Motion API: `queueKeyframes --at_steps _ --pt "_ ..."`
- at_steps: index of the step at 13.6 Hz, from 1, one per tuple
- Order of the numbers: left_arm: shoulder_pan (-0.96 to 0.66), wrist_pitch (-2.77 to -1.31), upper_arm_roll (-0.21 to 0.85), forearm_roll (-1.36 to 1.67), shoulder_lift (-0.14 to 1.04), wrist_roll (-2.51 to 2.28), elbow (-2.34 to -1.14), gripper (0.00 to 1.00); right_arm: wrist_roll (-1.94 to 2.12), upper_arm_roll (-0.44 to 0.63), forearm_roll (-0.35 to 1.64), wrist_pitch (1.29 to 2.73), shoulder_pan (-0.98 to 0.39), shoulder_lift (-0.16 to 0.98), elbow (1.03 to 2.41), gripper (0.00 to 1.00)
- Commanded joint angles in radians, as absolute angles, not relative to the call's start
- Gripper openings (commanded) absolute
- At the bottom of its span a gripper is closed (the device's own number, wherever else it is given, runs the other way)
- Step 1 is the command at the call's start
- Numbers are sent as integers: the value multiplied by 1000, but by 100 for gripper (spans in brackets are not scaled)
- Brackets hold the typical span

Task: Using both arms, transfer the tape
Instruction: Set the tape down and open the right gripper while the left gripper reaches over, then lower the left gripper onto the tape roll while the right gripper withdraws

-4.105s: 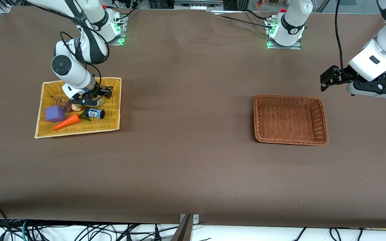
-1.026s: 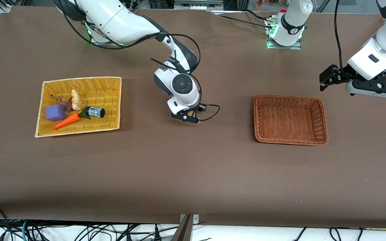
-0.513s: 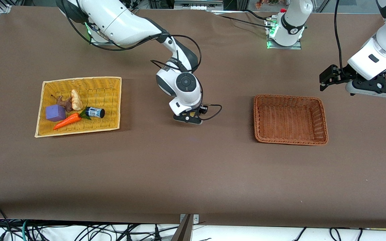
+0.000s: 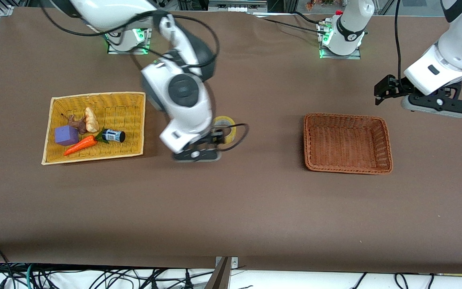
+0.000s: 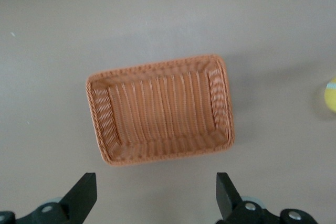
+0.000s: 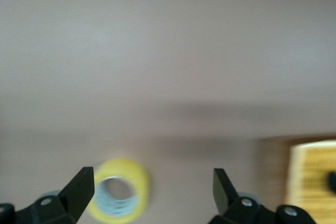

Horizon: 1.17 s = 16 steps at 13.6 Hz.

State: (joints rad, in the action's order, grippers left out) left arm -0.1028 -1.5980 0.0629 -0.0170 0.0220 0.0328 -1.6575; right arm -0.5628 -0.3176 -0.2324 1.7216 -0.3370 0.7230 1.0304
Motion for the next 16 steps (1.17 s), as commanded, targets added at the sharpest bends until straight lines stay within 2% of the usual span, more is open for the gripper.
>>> queueKeyframes --at_steps 1,3,4,6,8,9,11,13,16 --pt "-117 -1563 116 8 84 57 -1646 100 -390 -327 -199 1674 -191 678 1043 100" --pt "-123 -1569 201 8 154 32 -1643 100 -278 -313 -202 1664 -106 619 1081 100" --pt "-124 -1606 240 8 208 -15 -1638 100 -235 -243 -201 1684 -72 541 1185 100" --pt "-132 -1747 296 6 302 -142 -1640 100 -187 -99 -104 1826 -63 366 1392 100" --pt "-179 -1869 302 8 386 -234 -1638 100 -193 16 -20 1882 -60 193 1544 100" --pt "-214 -1920 302 14 417 -286 -1638 100 -187 69 26 1890 -60 139 1577 100" --pt "-285 -2012 301 87 492 -368 -1606 100 -184 81 46 1818 -32 42 1615 100" --pt "-357 -2072 301 107 549 -460 -1568 100 -170 81 22 1772 -11 17 1612 100" --pt "-449 -2225 299 98 622 -597 -1578 100 -36 81 -35 1694 -2 -6 1612 100"
